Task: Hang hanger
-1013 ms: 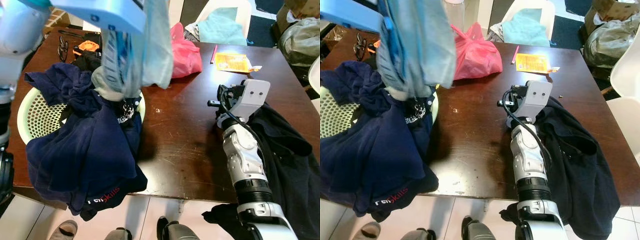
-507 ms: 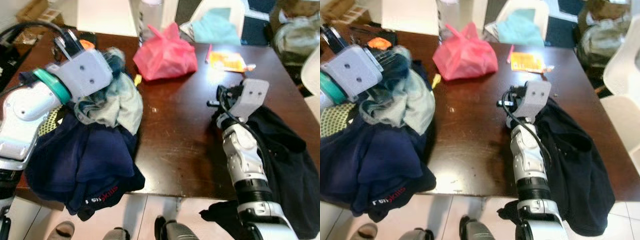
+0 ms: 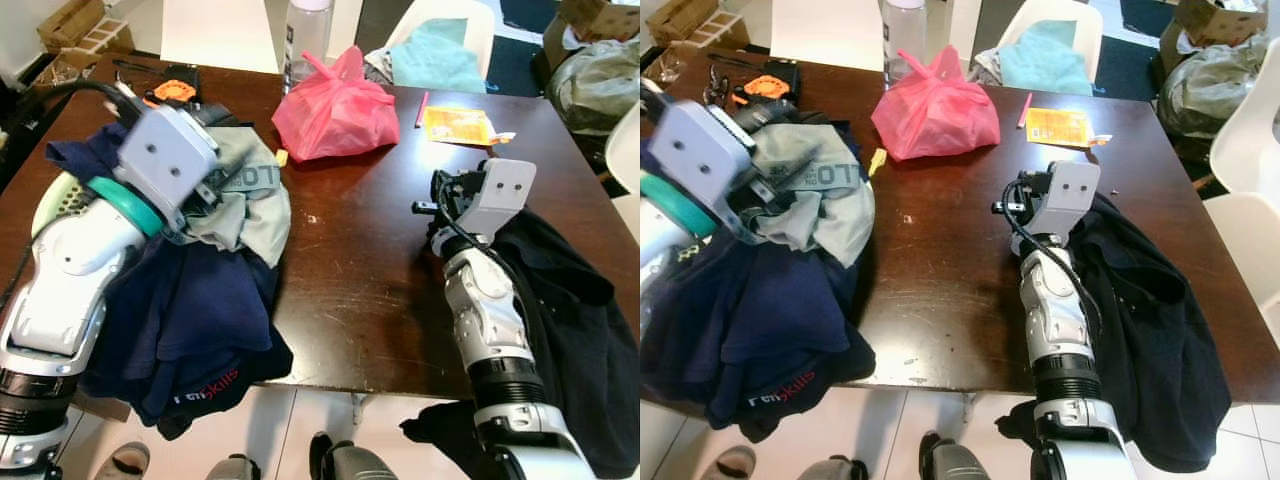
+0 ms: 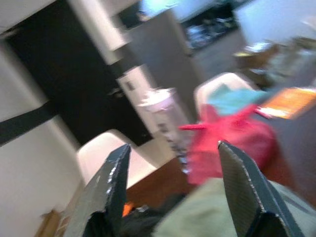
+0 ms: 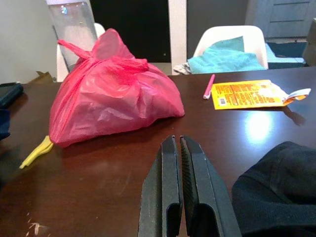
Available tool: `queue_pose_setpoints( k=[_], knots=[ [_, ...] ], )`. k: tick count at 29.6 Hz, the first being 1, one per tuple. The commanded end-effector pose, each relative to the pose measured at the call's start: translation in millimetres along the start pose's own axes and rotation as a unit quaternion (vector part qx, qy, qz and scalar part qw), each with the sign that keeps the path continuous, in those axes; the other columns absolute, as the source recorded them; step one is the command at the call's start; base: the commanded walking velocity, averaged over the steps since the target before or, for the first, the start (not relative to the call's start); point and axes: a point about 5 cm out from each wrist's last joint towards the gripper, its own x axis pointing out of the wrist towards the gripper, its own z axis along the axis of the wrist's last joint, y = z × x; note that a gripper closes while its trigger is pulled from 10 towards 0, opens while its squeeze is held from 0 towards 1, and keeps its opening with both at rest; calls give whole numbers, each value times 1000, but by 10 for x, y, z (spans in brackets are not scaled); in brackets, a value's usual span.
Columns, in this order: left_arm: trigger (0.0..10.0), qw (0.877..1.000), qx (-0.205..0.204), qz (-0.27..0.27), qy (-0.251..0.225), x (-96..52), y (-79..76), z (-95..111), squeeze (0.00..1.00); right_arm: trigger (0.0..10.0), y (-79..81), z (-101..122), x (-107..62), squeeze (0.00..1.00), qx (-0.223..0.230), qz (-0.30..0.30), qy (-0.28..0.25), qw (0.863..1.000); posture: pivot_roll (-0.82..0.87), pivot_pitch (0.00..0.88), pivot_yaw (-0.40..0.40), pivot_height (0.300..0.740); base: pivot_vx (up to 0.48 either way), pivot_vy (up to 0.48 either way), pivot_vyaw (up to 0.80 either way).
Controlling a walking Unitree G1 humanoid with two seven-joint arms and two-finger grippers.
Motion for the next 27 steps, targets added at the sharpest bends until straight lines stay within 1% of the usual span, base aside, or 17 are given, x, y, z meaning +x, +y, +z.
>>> queue_pose_setpoints(
  k=[1,2,3,5,6,7,8,10,15,17,18,20,21,23,24,25,27],
  knots=[
    [10000,999,-13,52,9,-59,63,53,0,10000,-30,-28,-30,0,-1,-4,6,1000,78,93,-37,740,0,0,0],
    [10000,999,-13,52,9,-59,63,53,0,10000,-30,-28,-30,0,-1,-4,6,1000,78,93,-37,740,0,0,0],
    [10000,998,-27,61,16,-105,35,73,0,10000,-31,-28,-27,0,-1,-4,7,1000,78,93,-37,740,0,0,0],
    [10000,998,-27,61,16,-105,35,73,0,10000,-31,-28,-27,0,-1,-4,7,1000,78,93,-37,740,0,0,0],
    [10000,991,-105,31,72,-355,-307,48,0,10000,-23,-40,-28,0,-1,-1,9,1000,89,103,-36,740,0,0,0],
    [10000,991,-105,31,72,-355,-307,48,0,10000,-23,-40,-28,0,-1,-1,9,1000,89,103,-36,740,0,0,0],
    [10000,985,-136,24,100,-476,-418,18,0,10000,-18,-46,-30,0,-1,1,10,1000,94,104,-37,740,0,0,0],
    [10000,978,-158,31,130,-604,-488,-37,0,10000,-10,-54,-31,0,-1,2,12,1000,96,105,-38,740,0,0,0],
    [10000,975,-158,46,150,-666,-491,-90,0,10000,-5,-61,-29,0,0,3,13,1000,98,105,-39,740,0,0,0],
    [10000,965,-136,78,208,-839,-384,-353,0,10000,26,-71,-10,0,0,9,16,1000,102,102,-43,740,0,0,0],
    [10000,965,-105,94,222,-896,-318,-426,0,10000,32,-69,-1,0,-1,11,16,1000,99,102,-42,740,0,0,0],
    [10000,965,-105,94,222,-896,-318,-426,0,10000,32,-69,-1,0,-1,11,16,1000,99,102,-42,740,0,0,0],
    [10000,964,-73,108,233,-934,-274,-453,0,10000,29,-68,2,0,-1,12,16,1000,101,102,-41,740,0,0,0],
    [10000,964,-73,108,233,-934,-274,-453,0,10000,29,-68,2,0,-1,12,16,1000,101,102,-41,740,0,0,0],
    [10000,958,-69,129,246,-959,-255,-467,0,10000,23,-71,0,0,-1,11,17,1000,101,103,-42,740,0,0,0],
    [10000,958,-69,129,246,-959,-255,-467,0,10000,23,-71,0,0,-1,11,17,1000,101,103,-42,740,0,0,0],
    [10000,941,-93,162,283,-1032,-264,-520,0,10000,24,-86,-14,0,-2,12,19,1000,100,105,-44,740,0,0,0]
  ],
)
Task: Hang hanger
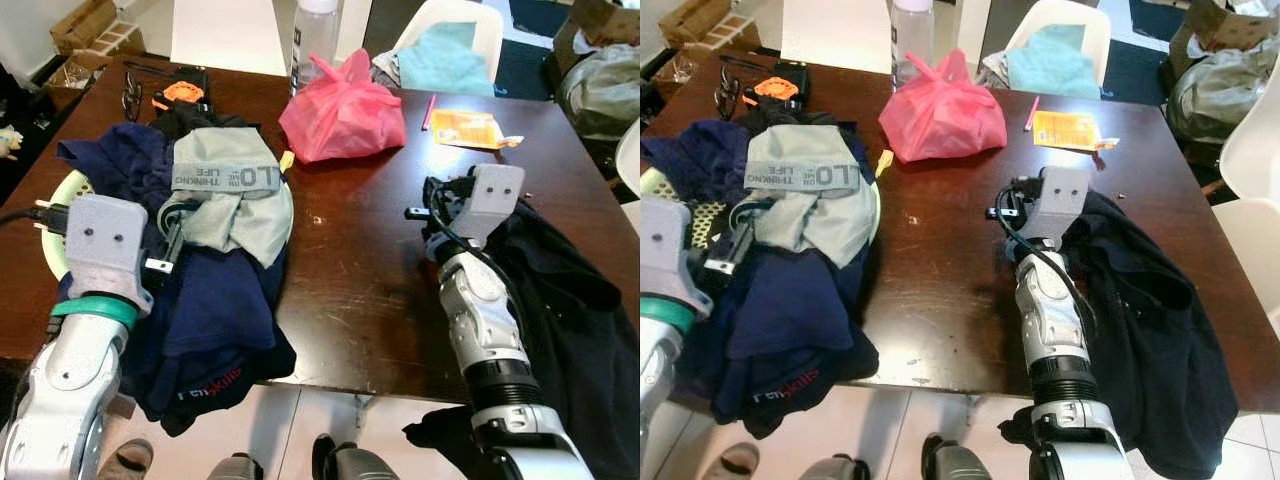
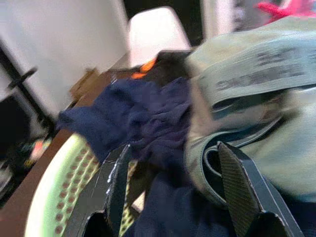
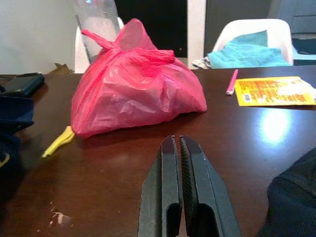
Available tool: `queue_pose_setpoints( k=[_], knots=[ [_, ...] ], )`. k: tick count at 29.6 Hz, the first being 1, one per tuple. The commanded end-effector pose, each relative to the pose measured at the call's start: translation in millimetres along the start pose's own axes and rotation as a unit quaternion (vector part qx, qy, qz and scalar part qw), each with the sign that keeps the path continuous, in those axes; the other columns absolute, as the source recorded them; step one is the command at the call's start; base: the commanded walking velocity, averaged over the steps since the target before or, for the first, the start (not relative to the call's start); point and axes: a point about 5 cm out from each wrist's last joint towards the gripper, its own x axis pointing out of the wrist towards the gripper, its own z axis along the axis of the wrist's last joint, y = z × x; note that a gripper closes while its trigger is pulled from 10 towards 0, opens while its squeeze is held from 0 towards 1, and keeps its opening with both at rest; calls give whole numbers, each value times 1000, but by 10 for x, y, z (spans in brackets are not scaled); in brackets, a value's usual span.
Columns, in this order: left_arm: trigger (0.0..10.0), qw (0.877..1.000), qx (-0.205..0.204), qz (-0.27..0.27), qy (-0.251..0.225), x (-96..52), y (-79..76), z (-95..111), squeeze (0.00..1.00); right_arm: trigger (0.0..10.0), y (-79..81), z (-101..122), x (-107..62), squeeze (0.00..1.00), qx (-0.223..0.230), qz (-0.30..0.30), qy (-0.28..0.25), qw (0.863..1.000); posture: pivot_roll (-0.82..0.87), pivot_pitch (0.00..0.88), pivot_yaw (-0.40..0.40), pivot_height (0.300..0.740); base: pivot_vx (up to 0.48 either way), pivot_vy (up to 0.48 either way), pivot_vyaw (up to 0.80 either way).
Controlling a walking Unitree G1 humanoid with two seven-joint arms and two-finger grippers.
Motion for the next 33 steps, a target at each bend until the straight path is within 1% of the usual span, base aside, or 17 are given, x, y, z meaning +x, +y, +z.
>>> queue_pose_setpoints(
  k=[1,6,9,10,11,12,13,14,16,22,23,25,26,30,31,32,33],
  knots=[
    [10000,999,-9,15,34,-46,16,-88,0,10000,-42,-42,-23,0,0,-8,8,1000,100,105,-44,740,0,0,0],
    [10000,998,-29,20,56,-48,16,-146,0,10000,-34,-48,-27,0,0,-6,9,1000,100,103,-43,740,0,0,0],
    [10000,994,-81,-4,69,3,-16,-189,0,10000,-34,-39,-18,0,1,-7,7,1000,99,104,-43,740,0,0,0],
    [10000,994,-81,-4,69,3,-16,-189,0,10000,-34,-39,-18,0,1,-7,7,1000,99,104,-43,740,0,0,0],
    [10000,992,-108,-12,67,30,-26,-190,0,10000,-33,-39,-15,0,2,-7,7,1000,98,104,-43,740,0,0,0],
    [10000,992,-108,-12,67,30,-26,-190,0,10000,-33,-39,-15,0,2,-7,7,1000,98,104,-43,740,0,0,0],
    [10000,986,-154,-30,61,73,-31,-174,0,10000,-30,-40,-16,0,2,-7,7,1000,97,104,-44,740,0,0,0],
    [10000,974,-210,-61,56,106,-42,-142,0,10000,-26,-41,-18,0,3,-6,7,1000,96,105,-44,740,0,0,0],
    [10000,959,-263,-96,48,131,-54,-98,0,10000,-22,-43,-19,0,3,-6,7,1000,96,104,-43,740,0,0,0],
    [10000,956,-270,-101,49,132,-56,-90,0,10000,-21,-43,-19,0,3,-6,7,1000,96,104,-43,740,0,0,0],
    [4118,953,-274,-113,56,118,-11,-104,0,10000,-28,-37,-17,0,3,-7,6,1000,96,108,-42,740,0,0,0],
    [4118,953,-274,-113,56,118,-11,-104,0,10000,-28,-37,-17,0,3,-7,6,1000,96,108,-42,740,0,0,0],
    [1294,949,-283,-125,67,93,22,-127,0,10000,-27,-34,-18,0,3,-7,5,1000,96,108,-43,740,0,0,0],
    [2039,938,-299,-141,98,-11,10,-190,0,10000,-26,-26,-17,0,3,-6,4,1000,96,110,-43,740,0,0,0],
    [3137,936,-302,-147,108,-69,-29,-206,0,10000,-28,-23,-17,0,3,-6,4,1000,98,112,-42,740,0,0,0],
    [3137,936,-302,-147,108,-69,-29,-206,0,10000,-28,-23,-17,0,3,-6,4,1000,98,112,-42,740,0,0,0],
    [4667,935,-299,-153,114,-122,-73,-208,0,10000,-30,-22,-16,0,2,-6,4,1000,101,113,-43,740,0,0,0]
  ],
)
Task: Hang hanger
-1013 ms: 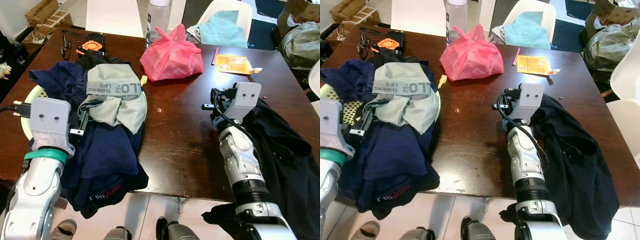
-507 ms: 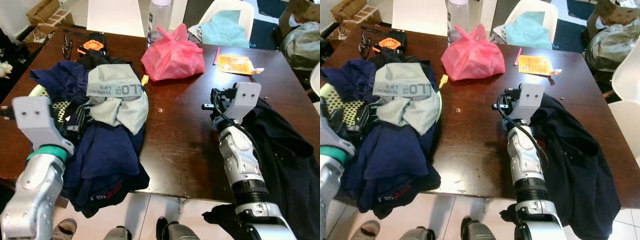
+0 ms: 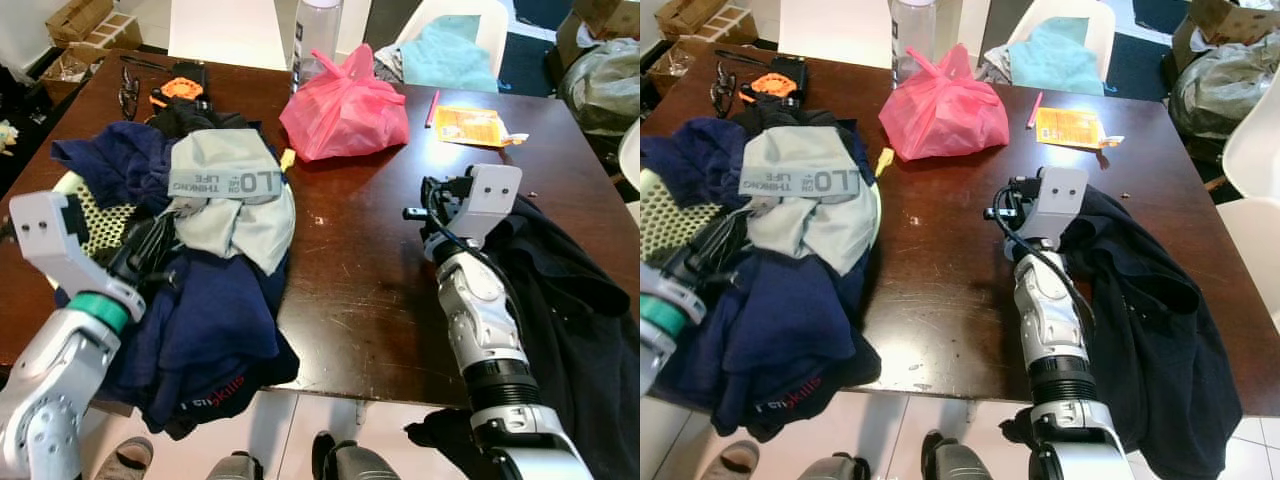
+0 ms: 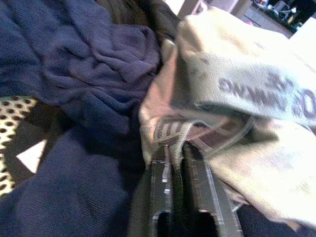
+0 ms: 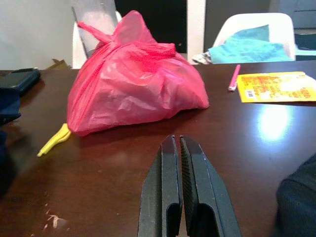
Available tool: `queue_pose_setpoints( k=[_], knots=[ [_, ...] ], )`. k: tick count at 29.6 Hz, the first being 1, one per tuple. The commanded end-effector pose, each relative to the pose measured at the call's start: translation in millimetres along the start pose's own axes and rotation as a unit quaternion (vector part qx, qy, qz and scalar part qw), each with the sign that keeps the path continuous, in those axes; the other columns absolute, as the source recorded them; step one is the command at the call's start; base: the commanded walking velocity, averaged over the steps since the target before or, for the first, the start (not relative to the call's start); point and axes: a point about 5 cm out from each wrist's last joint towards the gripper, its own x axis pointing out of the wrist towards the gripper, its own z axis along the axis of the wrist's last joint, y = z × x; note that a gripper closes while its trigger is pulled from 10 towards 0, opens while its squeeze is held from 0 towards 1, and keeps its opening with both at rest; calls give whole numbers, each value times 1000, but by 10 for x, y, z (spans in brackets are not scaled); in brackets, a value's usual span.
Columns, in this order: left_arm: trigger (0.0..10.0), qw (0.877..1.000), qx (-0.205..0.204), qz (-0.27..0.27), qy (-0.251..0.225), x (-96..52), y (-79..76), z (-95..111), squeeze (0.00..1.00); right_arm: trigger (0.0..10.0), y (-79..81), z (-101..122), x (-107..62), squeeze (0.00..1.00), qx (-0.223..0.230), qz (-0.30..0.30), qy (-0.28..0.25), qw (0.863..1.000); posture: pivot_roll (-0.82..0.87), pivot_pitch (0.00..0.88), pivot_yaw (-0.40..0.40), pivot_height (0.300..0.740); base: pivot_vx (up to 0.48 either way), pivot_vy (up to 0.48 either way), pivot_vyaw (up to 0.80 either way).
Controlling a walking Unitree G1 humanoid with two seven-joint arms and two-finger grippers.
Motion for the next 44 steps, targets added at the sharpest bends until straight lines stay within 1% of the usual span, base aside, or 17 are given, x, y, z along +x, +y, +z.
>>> queue_pose_setpoints(
  k=[1,5,6,9,10,11,28,29,31,32,33,34,36,37,38,39,44],
  knots=[
    [4667,999,-6,-1,39,-43,-31,-139,0,10000,-42,-19,-17,0,2,-8,3,1000,101,113,-43,740,0,0,0],
    [4275,999,-4,-3,42,-53,-36,-138,0,10000,-36,-21,-16,0,2,-8,4,1000,102,112,-40,740,0,0,0],
    [10000,999,2,-4,45,-54,-36,-129,0,10000,-24,-22,-13,0,3,-7,3,1000,106,112,-36,740,0,0,0],
    [10000,999,12,9,49,-42,15,-99,0,10000,-22,-27,-14,0,5,-9,3,1000,109,113,-29,740,0,0,0],
    [7373,998,18,16,52,-36,42,-87,0,10000,-22,-29,-16,0,6,-10,3,1000,108,113,-26,740,0,0,0],
    [0,998,25,21,50,-31,68,-68,0,10000,-24,-33,-22,0,6,-11,3,1000,110,113,-23,740,0,0,0],
    [0,984,95,139,-56,69,205,365,0,10000,-17,-38,-13,0,11,-14,2,1000,120,110,-22,740,0,0,0],
    [10000,924,325,131,-150,158,29,783,0,10000,-6,-32,-3,0,12,-13,0,1000,122,98,-23,740,0,0,0],
    [10000,924,325,131,-150,158,29,783,0,10000,-6,-32,-3,0,12,-13,0,1000,122,98,-23,740,0,0,0],
    [10000,879,414,120,-205,203,-96,1007,0,10000,5,-17,7,0,14,-12,-3,1000,123,94,-24,740,0,0,0],
    [10000,879,414,120,-205,203,-96,1007,0,10000,5,-17,7,0,14,-12,-3,1000,123,94,-24,740,0,0,0],
    [10000,822,493,96,-270,269,-284,1258,0,10000,27,17,24,0,18,-8,-10,1000,121,86,-28,740,0,0,0],
    [10000,822,493,96,-270,269,-284,1258,0,10000,27,17,24,0,18,-8,-10,1000,121,86,-28,740,0,0,0],
    [10000,774,537,69,-329,333,-498,1473,0,10000,63,74,46,0,22,-1,-21,1000,118,79,-25,740,0,0,0],
    [10000,774,537,69,-329,333,-498,1473,0,10000,63,74,46,0,22,-1,-21,1000,118,79,-25,740,0,0,0],
    [10000,738,557,38,-379,395,-727,1635,0,10000,105,150,71,0,26,9,-36,999,113,68,-20,740,0,0,0],
    [10000,708,554,-8,-438,503,-1066,1786,0,10000,187,316,108,0,29,30,-68,997,92,56,-3,740,0,0,0]
  ],
)
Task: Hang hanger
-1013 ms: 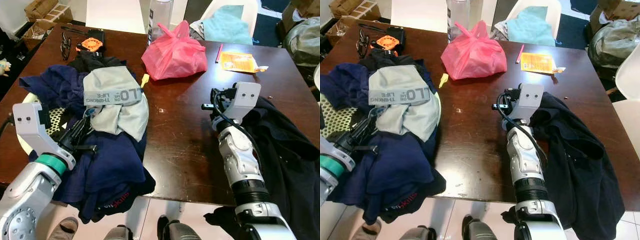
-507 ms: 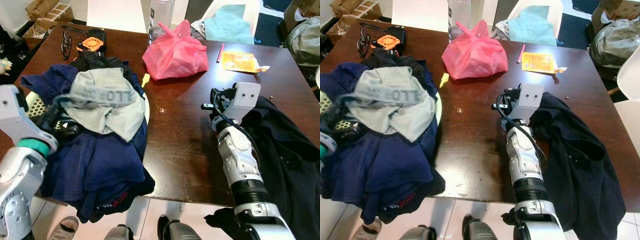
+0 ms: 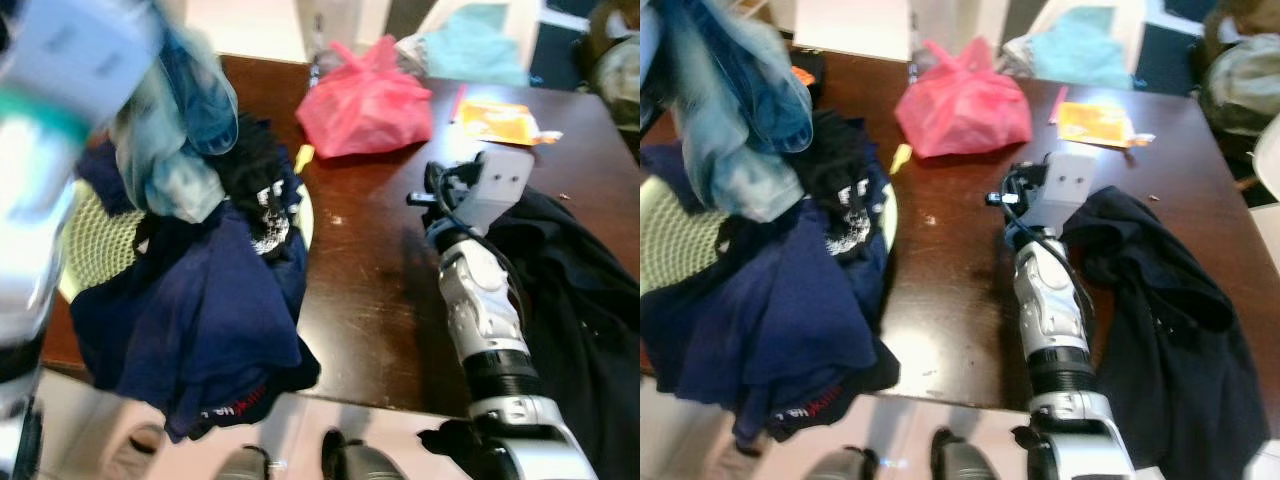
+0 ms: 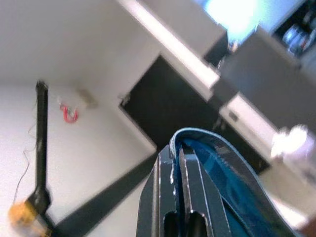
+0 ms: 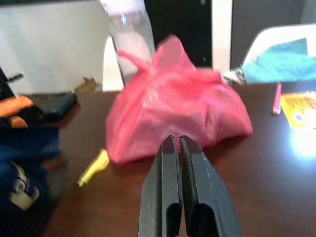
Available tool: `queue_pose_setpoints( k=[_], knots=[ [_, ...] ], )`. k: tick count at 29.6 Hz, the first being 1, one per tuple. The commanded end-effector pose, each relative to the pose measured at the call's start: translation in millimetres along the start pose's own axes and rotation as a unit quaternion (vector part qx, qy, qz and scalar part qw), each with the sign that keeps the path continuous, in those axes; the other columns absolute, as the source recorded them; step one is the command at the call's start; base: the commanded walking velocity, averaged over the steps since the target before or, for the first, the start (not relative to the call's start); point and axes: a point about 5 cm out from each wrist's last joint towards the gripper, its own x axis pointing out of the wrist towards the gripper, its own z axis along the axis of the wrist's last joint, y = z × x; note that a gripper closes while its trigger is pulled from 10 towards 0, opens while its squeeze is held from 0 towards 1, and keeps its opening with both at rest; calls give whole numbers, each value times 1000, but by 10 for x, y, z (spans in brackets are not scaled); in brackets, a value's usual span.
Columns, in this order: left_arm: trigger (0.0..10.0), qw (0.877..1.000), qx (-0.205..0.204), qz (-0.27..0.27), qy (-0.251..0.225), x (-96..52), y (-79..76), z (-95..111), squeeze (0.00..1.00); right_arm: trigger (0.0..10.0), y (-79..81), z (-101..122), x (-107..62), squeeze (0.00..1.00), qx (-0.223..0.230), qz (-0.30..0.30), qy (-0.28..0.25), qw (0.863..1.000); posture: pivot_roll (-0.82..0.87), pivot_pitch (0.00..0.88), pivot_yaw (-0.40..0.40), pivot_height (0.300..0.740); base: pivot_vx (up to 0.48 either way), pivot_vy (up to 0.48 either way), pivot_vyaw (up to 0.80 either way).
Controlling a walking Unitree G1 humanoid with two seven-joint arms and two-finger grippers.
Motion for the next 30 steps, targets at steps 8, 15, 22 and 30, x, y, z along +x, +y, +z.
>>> queue_pose_setpoints(
  k=[8,15,22,30],
  knots=[
    [10000,982,-179,-10,-66,256,-258,370,0,10000,70,347,3,0,10,20,-67,997,73,43,15,740,0,0,0],
    [10000,977,-208,-13,-40,208,-324,285,0,10000,73,481,17,0,8,17,-95,995,80,47,16,740,0,0,0],
    [10000,960,-275,-53,23,16,-372,73,0,10000,66,697,58,0,9,7,-135,991,87,44,21,740,0,0,0],
    [10000,955,-288,2,74,-79,-368,-61,0,10000,32,713,12,0,8,-3,-135,991,73,41,22,740,0,0,0]
  ],
)
